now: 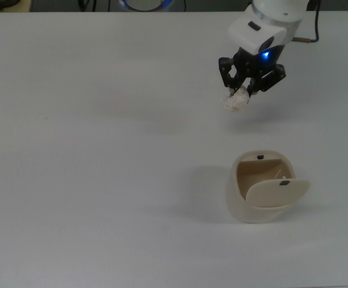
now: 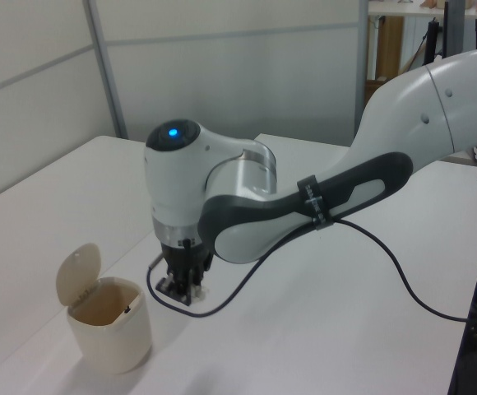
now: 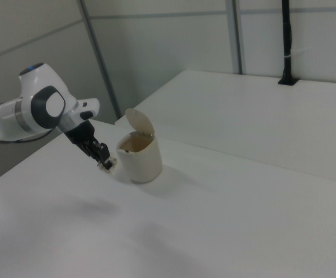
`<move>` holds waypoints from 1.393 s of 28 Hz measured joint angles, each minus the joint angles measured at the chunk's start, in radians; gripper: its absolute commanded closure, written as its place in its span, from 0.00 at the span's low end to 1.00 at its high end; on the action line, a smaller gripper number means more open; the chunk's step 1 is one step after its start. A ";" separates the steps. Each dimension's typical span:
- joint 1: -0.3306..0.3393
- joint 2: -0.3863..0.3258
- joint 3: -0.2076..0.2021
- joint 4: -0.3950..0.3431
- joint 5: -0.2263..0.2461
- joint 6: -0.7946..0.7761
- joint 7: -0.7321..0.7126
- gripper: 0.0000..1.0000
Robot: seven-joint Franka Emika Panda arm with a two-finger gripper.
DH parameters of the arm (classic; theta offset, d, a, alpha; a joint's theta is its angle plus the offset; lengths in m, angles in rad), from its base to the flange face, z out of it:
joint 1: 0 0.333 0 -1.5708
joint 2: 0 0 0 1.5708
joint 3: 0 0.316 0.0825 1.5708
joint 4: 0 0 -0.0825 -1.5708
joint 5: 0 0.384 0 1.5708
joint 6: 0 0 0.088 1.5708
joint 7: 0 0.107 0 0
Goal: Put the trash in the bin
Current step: 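Carry the held paper ball over to the cream bin's opening, then open the gripper to drop the paper ball into the bin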
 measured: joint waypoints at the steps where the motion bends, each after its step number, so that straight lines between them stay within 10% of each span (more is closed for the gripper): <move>1: 0.000 0.000 0.001 0.008 0.000 0.000 0.011 0.98; 7: 0.004 0.017 0.004 0.032 -0.017 0.061 0.098 0.95; 20: 0.012 0.177 0.005 0.166 -0.253 0.255 0.430 0.84; 22: 0.012 0.202 0.004 0.189 -0.288 0.279 0.475 0.61; 23: 0.012 0.213 0.004 0.200 -0.303 0.289 0.495 0.02; 39: 0.012 0.272 0.002 0.278 -0.333 0.302 0.592 0.00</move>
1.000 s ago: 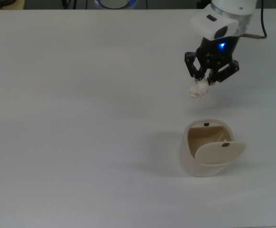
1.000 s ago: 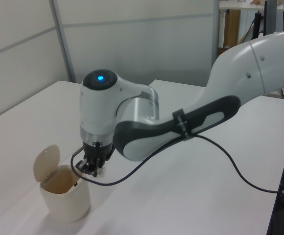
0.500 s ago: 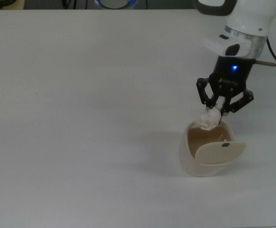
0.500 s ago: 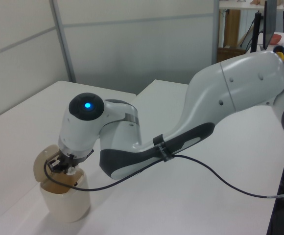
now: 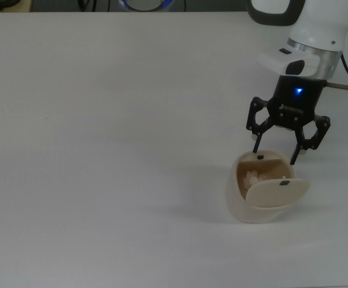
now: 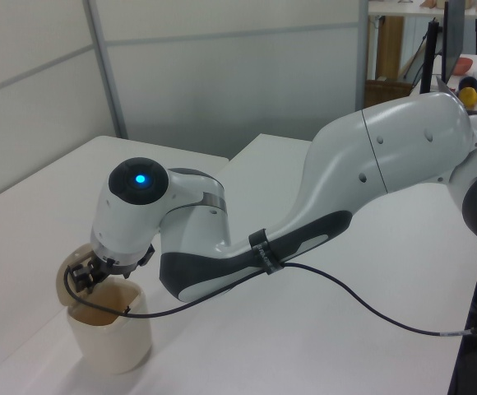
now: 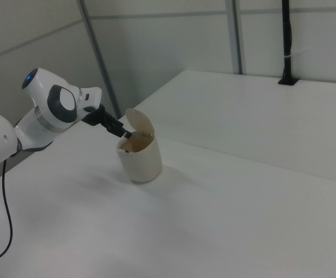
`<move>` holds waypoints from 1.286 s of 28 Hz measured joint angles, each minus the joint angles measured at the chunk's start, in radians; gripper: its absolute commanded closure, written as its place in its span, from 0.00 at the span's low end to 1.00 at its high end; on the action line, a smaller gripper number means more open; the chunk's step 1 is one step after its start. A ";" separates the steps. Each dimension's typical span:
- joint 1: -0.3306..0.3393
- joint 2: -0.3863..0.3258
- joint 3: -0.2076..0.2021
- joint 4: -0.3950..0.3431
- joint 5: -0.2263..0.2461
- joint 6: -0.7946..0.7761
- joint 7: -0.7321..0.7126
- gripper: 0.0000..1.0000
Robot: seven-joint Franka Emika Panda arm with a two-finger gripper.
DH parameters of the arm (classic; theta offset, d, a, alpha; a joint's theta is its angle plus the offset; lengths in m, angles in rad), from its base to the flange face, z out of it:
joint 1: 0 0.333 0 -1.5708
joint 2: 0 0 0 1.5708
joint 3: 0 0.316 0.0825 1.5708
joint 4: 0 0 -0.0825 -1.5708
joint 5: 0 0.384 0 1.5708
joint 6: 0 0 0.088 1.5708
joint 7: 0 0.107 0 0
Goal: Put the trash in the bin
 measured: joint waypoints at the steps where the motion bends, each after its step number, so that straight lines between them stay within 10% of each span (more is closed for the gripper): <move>1: 0.000 0.000 0.000 0.000 0.000 0.000 0.000 0.00; 7: -0.001 -0.009 0.000 0.003 0.034 -0.047 -0.050 0.00; 12: -0.003 -0.041 -0.005 0.004 0.277 -0.193 -0.297 0.00; 18: -0.033 -0.108 -0.011 0.006 0.416 -0.410 -0.522 0.00; 36: -0.279 -0.237 -0.015 0.006 0.460 -0.791 -0.975 0.00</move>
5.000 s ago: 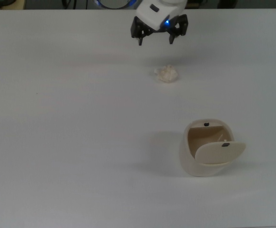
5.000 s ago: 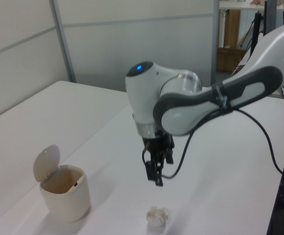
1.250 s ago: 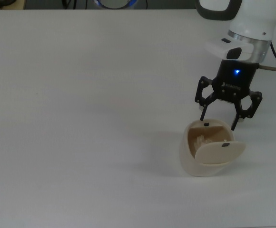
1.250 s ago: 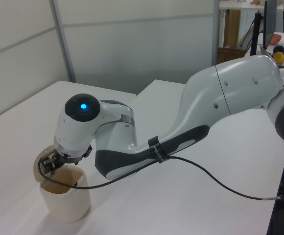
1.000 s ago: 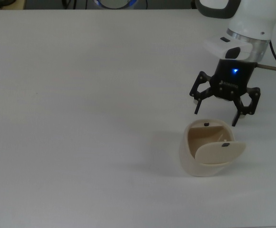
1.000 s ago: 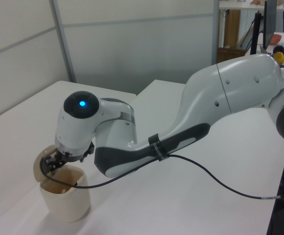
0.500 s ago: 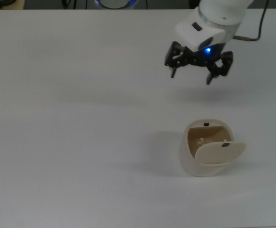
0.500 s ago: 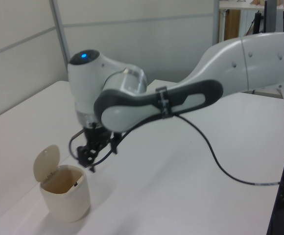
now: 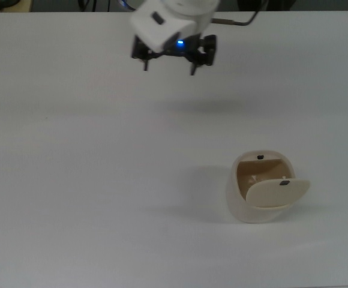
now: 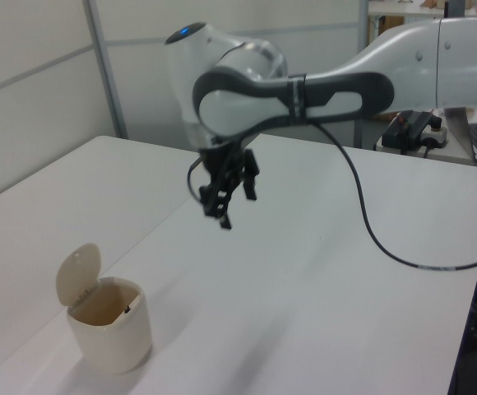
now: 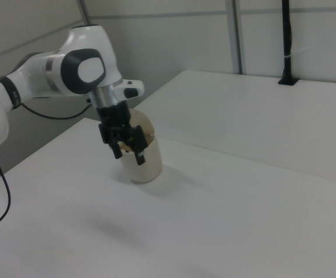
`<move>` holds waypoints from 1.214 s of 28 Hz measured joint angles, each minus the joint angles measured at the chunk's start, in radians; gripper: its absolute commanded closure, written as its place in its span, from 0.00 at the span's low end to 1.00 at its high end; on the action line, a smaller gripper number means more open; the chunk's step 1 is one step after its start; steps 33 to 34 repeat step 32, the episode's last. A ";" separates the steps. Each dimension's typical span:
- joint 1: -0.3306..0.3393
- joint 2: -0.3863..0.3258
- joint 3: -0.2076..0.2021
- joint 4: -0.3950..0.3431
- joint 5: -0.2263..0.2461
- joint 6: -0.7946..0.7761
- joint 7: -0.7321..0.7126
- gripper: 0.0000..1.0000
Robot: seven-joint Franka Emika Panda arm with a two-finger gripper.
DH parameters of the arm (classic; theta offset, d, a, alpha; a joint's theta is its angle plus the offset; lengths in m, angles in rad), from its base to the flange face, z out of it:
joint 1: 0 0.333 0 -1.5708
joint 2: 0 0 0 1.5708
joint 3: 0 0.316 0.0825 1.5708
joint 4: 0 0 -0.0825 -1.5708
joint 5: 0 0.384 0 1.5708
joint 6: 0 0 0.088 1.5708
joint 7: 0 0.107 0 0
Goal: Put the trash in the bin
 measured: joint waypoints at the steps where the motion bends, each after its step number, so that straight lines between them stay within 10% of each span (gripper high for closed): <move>1: -0.019 -0.003 0.000 0.000 0.000 -0.001 -0.015 0.00; 13: -0.214 -0.009 -0.002 -0.001 0.001 -0.002 -0.142 0.00; 34: -0.224 -0.019 0.000 -0.001 0.001 -0.002 -0.144 0.00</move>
